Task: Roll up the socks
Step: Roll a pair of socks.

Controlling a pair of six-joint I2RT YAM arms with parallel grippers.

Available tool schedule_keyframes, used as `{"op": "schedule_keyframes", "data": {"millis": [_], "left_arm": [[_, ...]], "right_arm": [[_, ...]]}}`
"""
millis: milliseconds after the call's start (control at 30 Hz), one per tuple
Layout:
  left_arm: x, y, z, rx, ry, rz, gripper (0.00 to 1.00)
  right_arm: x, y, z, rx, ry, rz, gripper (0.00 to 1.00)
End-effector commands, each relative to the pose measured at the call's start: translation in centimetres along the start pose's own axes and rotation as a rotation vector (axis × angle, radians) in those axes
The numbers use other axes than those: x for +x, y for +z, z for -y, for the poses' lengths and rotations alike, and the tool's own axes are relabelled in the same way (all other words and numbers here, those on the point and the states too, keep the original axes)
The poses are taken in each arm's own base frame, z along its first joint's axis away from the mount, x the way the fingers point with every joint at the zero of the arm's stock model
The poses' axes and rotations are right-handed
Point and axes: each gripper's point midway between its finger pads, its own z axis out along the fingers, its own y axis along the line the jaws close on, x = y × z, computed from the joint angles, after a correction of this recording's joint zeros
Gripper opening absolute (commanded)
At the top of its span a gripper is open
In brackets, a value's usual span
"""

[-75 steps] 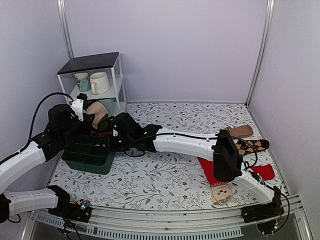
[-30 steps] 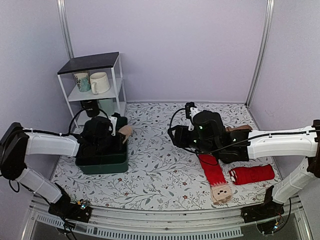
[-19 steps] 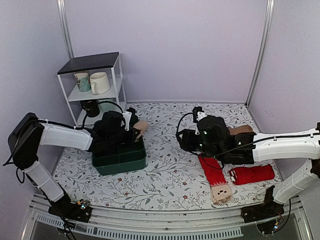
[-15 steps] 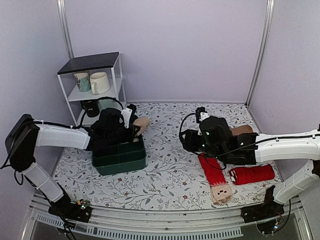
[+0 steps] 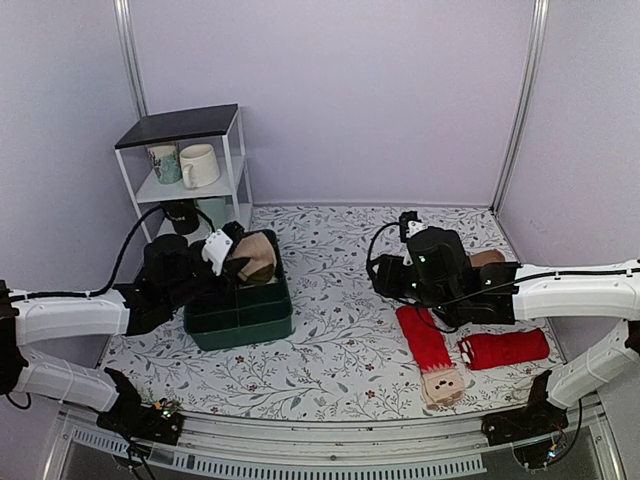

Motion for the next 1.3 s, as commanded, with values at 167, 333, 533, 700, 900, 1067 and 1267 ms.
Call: {"op": "schedule_keyframes", "data": {"millis": [167,333,533,700,900,1067,1267], "left_arm": [[-0.6,-0.3,-1.4,-0.024,0.235,0.098,0.00],[-1.3,-1.2,-2.1,-0.079,0.312,0.157,0.00],[0.0,-1.9,-1.1,-0.049,0.352,0.148,0.00],[1.0,-2.2,-0.1,-0.012,0.399,0.147,0.00],[1.4,-1.2,2.0,0.123,0.342,0.119,0.00],[-0.7,-1.0,4.5,0.319,0.160,0.089,0.00],[-2.1,-2.1,6.2,0.444,-0.071,0.007,0.00]], "right_arm": [[0.6,0.8,-0.6,-0.032,-0.013,-0.030,0.44],[0.9,1.0,-0.3,-0.030,-0.010,-0.039,0.44],[1.1,1.5,-0.1,-0.034,-0.012,-0.051,0.45],[1.2,1.9,-0.4,-0.049,-0.019,-0.064,0.44],[1.0,1.9,-2.0,-0.130,-0.035,-0.068,0.44],[1.7,0.3,-9.2,-0.523,-0.265,-0.103,0.49],[2.2,-2.2,-13.5,-0.810,-0.626,0.003,0.53]]}}
